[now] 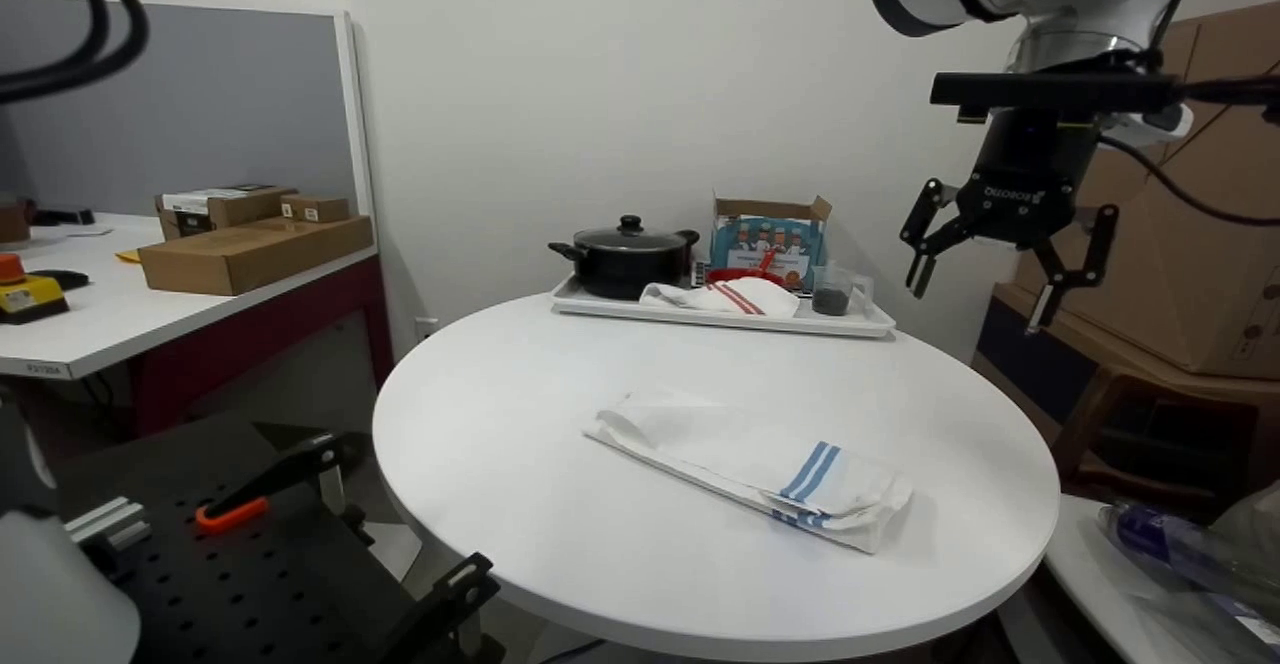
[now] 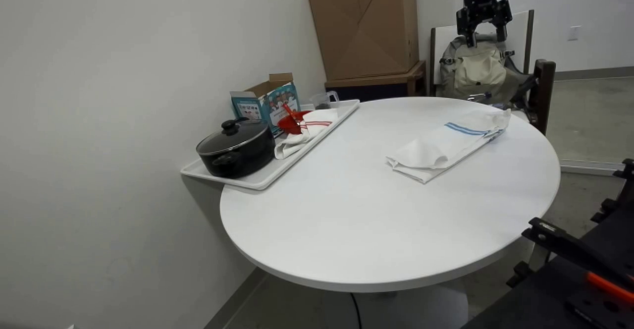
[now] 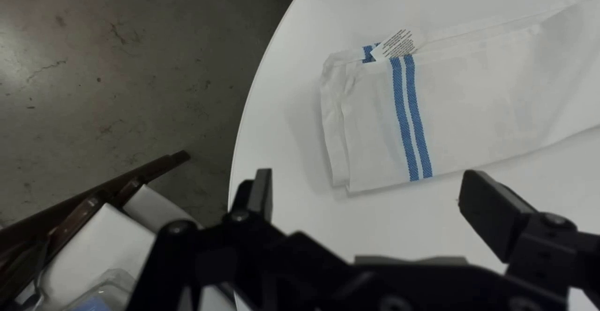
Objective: Fold the towel three times
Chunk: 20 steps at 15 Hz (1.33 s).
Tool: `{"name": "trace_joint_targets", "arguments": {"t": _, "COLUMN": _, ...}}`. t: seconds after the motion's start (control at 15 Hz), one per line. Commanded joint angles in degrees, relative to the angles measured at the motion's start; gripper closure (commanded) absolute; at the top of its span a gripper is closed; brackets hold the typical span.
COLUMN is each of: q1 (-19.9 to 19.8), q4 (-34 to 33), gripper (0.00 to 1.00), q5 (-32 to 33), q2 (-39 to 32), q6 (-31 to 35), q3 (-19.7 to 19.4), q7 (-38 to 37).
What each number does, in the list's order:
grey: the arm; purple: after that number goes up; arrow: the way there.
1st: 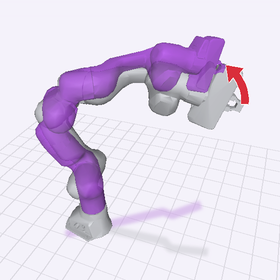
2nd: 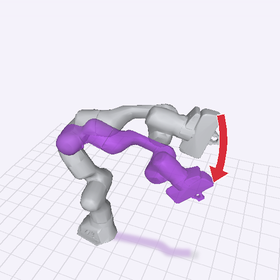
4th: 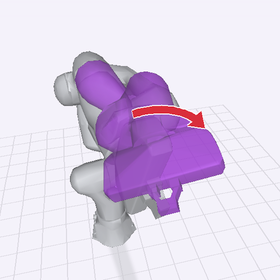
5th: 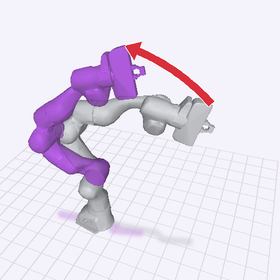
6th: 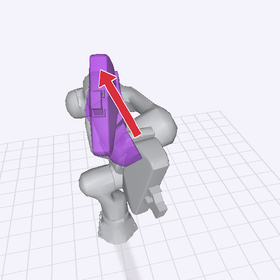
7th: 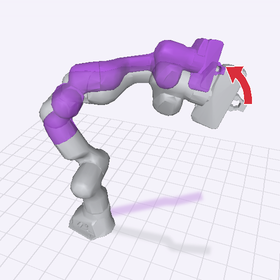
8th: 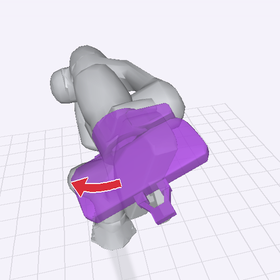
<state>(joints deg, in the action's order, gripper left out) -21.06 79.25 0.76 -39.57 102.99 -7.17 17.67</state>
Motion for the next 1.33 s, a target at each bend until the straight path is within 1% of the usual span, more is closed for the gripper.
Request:
{"name": "trace_joint_targets", "arguments": {"t": 0.0, "q1": 1.2, "q4": 2.5, "gripper": 0.0, "q5": 1.6, "q2": 2.5, "q6": 1.4, "q3": -0.5, "q7": -0.1}}
{"name": "trace_joint_targets", "arguments": {"t": 0.27, "q1": 1.5, "q4": 2.3, "gripper": 0.0, "q5": 2.6, "q2": 0.0, "q6": 1.4, "q3": -0.7, "q7": -0.9}}
{"name": "trace_joint_targets", "arguments": {"t": 0.53, "q1": 0.8, "q4": 3.0, "gripper": 0.0, "q5": 2.0, "q2": -2.8, "q6": 2.9, "q3": -0.8, "q7": -1.1}}
{"name": "trace_joint_targets", "arguments": {"t": 0.67, "q1": 0.5, "q4": 3.1, "gripper": 0.0, "q5": 1.9, "q2": -4.3, "q6": 4.8, "q3": -1.2, "q7": -2.1}}
{"name": "trace_joint_targets", "arguments": {"t": 0.93, "q1": 0.5, "q4": 3.2, "gripper": 0.0, "q5": 1.7, "q2": -7.9, "q6": 11.2, "q3": -1.9, "q7": -5.1}}
{"name": "trace_joint_targets", "arguments": {"t": 1.07, "q1": 0.5, "q4": 2.7, "gripper": 0.0, "q5": 1.2, "q2": -9.9, "q6": 13.1, "q3": -1.5, "q7": -5.8}}
{"name": "trace_joint_targets", "arguments": {"t": 1.27, "q1": 0.7, "q4": 1.9, "gripper": 0.0, "q5": 0.9, "q2": -12.5, "q6": 14.1, "q3": -0.8, "q7": -6.0}}
